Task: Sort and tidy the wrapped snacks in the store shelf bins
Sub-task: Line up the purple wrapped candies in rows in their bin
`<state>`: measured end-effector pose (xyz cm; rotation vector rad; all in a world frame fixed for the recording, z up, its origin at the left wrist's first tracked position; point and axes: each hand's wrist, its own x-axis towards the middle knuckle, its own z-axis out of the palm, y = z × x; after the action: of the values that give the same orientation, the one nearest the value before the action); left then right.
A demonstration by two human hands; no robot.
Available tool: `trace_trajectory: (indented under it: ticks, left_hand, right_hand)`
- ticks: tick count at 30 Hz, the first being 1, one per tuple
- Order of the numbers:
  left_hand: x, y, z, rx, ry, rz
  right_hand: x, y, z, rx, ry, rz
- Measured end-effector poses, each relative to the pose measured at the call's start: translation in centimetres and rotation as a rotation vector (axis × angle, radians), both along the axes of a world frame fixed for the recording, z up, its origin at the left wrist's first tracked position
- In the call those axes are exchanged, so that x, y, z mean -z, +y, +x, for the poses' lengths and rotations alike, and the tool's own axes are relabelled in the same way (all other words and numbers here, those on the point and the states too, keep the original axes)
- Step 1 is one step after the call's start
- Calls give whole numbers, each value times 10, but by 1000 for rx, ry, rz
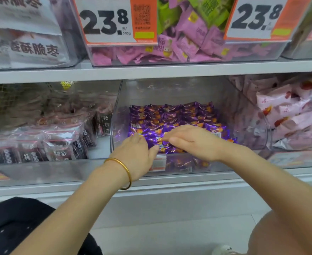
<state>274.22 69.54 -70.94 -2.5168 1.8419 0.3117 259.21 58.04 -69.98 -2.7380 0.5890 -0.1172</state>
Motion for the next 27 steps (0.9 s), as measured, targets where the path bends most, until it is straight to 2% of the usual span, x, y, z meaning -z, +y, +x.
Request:
trace_trajectory:
  ticks: [2, 8, 12, 17, 20, 23, 24, 27]
  left_hand:
    - [5, -2, -2, -14, -43, 80]
    - [-3, -5, -1, 47, 24, 193]
    - [-9, -7, -6, 47, 101, 247]
    - [-16, -11, -6, 91, 105, 339]
    - [-18, -14, -6, 75, 140, 374]
    - [-23, -15, -5, 62, 121, 373]
    - [-23, -17, -4, 46, 85, 325]
    - [-15, -41, -2, 47, -12, 13]
  right_hand:
    - [7, 0, 9, -27, 100, 54]
    - [7, -2, 15, -47, 285, 64]
    - [9, -2, 16, -65, 310, 52]
    - [11, -2, 16, -64, 303, 81]
    - [6, -4, 13, -30, 193, 177]
    - [-14, -21, -6, 179, -55, 231]
    - [-21, -28, -15, 254, -122, 245]
    - [-31, -44, -39, 390, -197, 272]
